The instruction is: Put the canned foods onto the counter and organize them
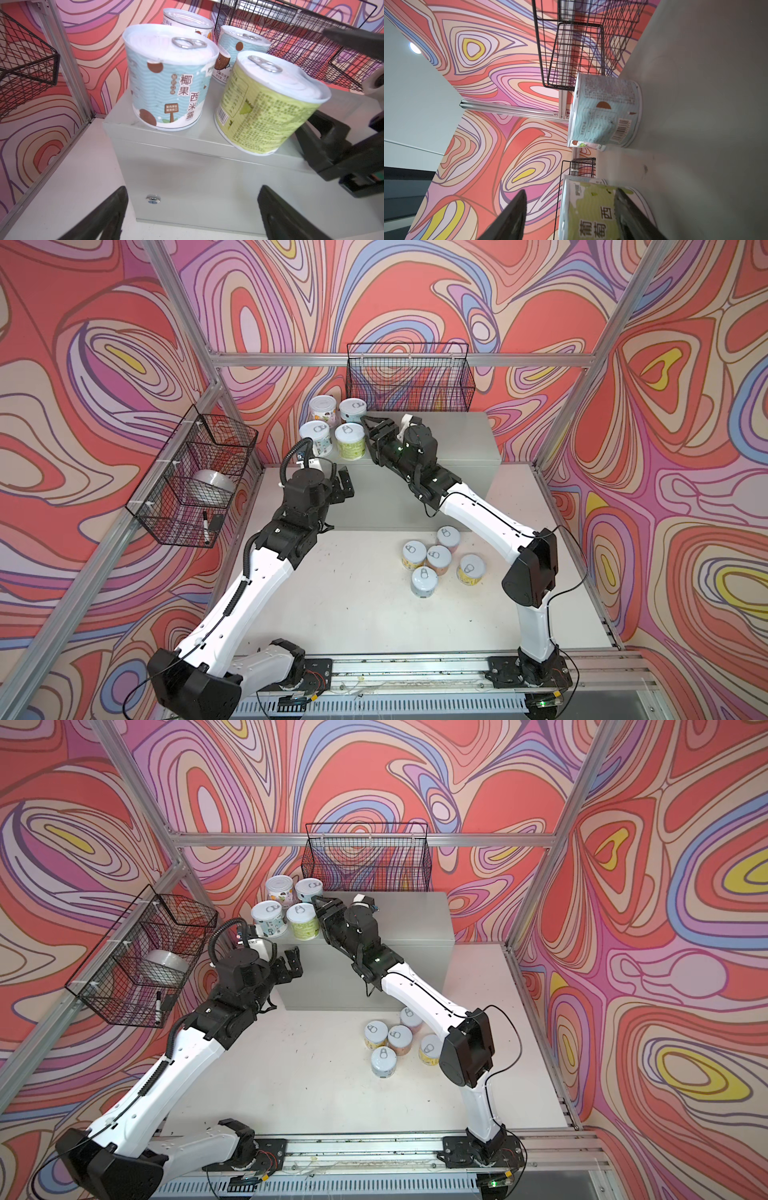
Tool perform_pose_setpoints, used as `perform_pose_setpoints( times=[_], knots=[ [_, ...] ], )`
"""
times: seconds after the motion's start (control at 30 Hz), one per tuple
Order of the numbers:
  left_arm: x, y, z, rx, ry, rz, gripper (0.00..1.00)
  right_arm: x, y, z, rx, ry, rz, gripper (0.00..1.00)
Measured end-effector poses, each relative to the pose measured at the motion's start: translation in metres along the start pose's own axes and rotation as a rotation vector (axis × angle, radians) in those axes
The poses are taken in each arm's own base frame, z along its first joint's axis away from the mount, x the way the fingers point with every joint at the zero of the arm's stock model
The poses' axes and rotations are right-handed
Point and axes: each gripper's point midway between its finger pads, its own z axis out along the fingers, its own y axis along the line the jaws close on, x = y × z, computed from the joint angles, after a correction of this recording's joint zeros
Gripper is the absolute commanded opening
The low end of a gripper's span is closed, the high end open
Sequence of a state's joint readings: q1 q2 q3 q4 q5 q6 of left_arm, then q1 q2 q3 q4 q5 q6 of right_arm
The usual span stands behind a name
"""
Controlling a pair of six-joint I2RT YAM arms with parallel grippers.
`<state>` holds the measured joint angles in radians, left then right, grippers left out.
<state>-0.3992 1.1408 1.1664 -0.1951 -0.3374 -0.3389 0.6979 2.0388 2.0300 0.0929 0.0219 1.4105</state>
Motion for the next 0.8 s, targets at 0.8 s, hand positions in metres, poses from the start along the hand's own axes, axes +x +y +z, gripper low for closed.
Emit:
perform_pose_setpoints(
  times=[0.8],
  knots=[
    [0.038,0.048,-0.093,0.004,0.060,0.045,0.98,-0.023,0.004,-0.076,0.212,0.123,-0.470,0.65]
  ],
)
